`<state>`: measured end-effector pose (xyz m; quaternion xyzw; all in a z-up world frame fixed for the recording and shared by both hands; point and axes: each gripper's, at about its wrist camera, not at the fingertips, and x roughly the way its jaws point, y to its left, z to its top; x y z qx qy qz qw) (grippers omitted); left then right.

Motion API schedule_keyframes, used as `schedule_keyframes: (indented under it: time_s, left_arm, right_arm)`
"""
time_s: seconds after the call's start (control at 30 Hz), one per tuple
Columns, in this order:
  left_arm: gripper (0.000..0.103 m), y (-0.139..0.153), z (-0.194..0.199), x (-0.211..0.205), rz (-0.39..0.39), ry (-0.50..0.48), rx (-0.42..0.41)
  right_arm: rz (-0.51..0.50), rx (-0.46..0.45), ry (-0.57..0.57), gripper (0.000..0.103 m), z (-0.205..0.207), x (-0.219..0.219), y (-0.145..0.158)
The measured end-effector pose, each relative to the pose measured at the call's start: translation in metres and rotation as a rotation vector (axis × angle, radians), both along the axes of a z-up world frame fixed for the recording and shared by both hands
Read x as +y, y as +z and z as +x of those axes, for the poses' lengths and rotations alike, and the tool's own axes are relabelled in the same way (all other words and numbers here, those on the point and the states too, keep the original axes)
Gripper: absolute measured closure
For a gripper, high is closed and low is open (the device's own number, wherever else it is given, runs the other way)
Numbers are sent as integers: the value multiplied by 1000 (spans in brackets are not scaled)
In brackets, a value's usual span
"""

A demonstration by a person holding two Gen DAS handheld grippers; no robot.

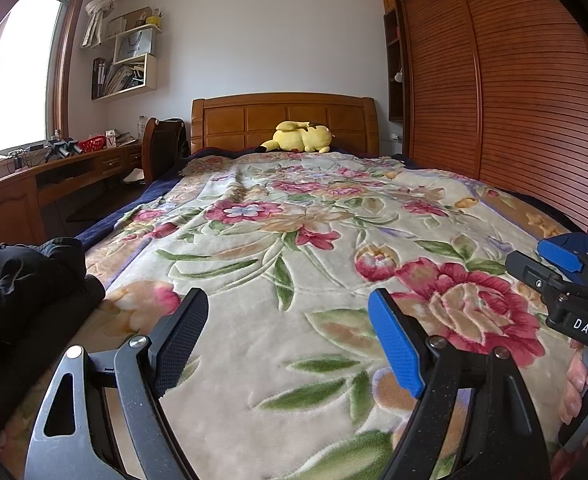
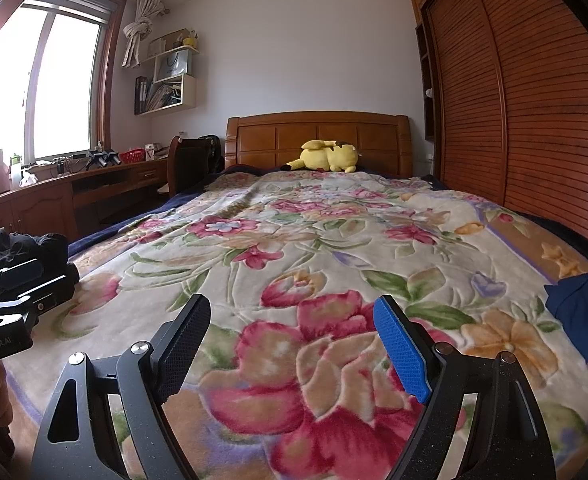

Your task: Fold large clothes

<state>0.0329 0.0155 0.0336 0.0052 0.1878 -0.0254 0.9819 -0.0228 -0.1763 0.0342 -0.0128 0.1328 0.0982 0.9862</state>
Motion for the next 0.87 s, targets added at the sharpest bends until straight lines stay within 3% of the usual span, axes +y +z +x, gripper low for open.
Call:
schedule_keyframes:
  time_s: [0.87]
  left_arm:
    - [20,3,-1,4,-2,0,-2]
  right_arm:
    - [4,2,-3,18,0,0,0]
